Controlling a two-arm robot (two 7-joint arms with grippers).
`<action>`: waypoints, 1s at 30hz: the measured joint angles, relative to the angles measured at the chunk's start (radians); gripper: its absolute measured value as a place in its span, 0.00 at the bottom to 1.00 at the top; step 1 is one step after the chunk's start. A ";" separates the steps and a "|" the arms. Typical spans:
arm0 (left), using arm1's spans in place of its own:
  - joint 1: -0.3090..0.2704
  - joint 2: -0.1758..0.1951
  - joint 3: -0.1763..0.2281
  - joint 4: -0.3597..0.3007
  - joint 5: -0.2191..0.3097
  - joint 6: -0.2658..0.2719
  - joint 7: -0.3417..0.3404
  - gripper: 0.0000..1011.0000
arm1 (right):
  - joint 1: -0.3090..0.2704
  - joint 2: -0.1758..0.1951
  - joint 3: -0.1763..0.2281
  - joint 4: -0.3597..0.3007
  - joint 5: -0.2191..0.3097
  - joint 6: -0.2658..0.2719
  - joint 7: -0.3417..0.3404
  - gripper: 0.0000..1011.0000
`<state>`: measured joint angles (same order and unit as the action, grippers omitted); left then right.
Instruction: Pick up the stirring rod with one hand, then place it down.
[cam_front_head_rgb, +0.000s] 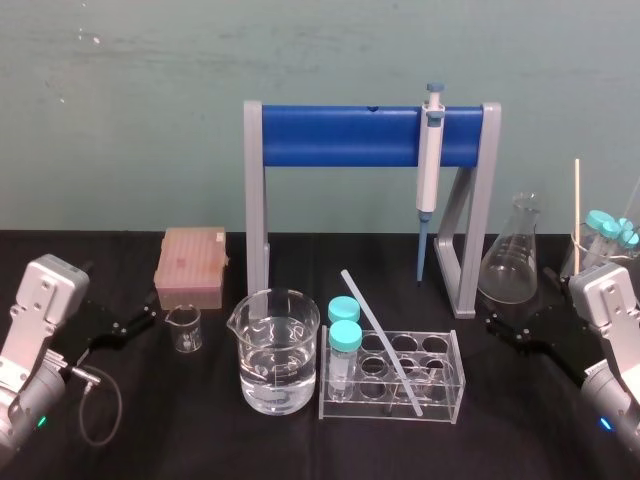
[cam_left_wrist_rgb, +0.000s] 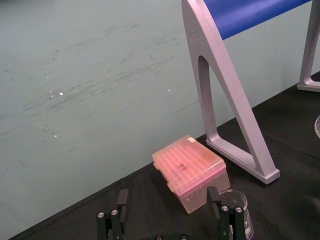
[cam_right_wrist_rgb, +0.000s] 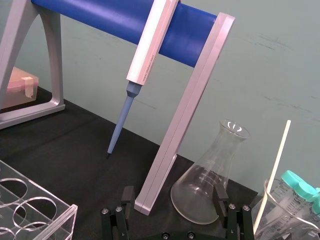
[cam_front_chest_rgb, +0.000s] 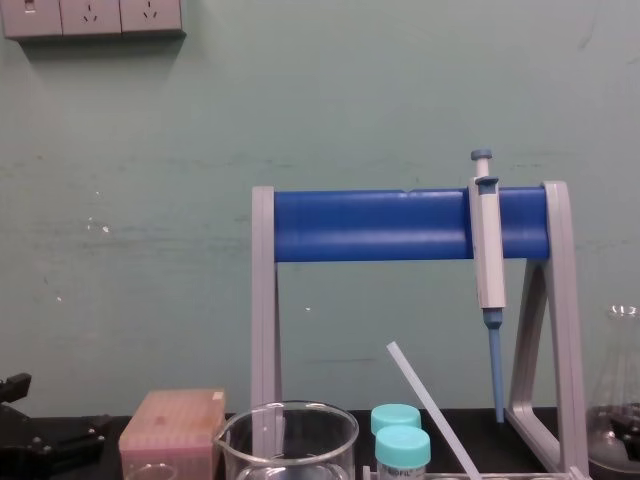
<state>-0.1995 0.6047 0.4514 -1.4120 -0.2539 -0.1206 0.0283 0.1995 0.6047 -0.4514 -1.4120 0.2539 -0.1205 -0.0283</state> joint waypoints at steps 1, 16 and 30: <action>0.000 0.000 0.000 0.000 0.000 0.000 0.000 0.99 | 0.000 0.000 0.000 0.000 0.000 0.000 0.000 0.99; 0.000 0.000 0.000 0.000 0.000 0.000 0.000 0.99 | 0.000 0.000 0.000 0.000 0.000 0.000 0.000 0.99; 0.000 0.000 0.000 0.000 0.000 0.000 0.000 0.99 | 0.021 -0.030 0.057 -0.003 0.060 0.008 0.057 0.99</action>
<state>-0.1995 0.6046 0.4514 -1.4120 -0.2539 -0.1205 0.0283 0.2205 0.5742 -0.3946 -1.4147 0.3140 -0.1121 0.0287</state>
